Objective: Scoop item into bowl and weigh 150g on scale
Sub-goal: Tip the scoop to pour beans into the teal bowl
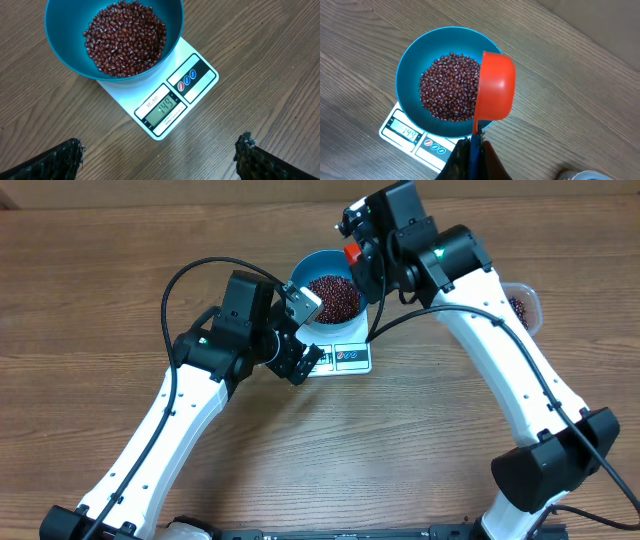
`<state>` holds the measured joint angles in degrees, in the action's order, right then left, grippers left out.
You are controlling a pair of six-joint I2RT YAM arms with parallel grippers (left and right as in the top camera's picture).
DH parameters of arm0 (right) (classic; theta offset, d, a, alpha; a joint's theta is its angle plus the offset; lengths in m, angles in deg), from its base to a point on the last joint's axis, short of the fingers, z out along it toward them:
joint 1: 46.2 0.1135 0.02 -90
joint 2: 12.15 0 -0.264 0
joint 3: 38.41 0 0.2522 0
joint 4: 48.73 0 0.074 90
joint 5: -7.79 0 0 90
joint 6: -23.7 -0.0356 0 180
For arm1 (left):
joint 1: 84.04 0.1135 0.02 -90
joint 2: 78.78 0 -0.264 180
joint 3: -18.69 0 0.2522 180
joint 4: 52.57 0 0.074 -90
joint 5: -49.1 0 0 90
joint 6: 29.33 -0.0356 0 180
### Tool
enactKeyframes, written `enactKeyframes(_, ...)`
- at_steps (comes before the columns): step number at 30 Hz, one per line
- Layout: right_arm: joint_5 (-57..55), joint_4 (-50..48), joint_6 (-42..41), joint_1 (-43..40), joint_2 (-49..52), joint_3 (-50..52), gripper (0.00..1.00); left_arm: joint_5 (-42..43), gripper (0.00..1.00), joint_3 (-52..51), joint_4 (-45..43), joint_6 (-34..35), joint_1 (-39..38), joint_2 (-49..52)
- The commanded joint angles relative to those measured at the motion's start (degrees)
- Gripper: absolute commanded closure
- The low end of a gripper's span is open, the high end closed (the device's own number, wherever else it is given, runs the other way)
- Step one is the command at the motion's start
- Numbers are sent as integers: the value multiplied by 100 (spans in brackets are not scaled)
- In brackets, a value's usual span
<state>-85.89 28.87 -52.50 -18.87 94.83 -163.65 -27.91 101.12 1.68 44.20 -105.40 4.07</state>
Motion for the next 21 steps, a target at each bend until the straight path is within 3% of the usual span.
enactKeyframes(1,-820,-46,20,229,-210,-205,96,-31,0,120,-17,-22,-2,-2)
enactKeyframes(13,-378,-37,-48,214,-216,-208,96,-31,0,120,-17,-22,-2,-2)
enactKeyframes(21,627,61,-656,-675,-848,-219,96,-31,0,120,-17,-22,-2,-2)
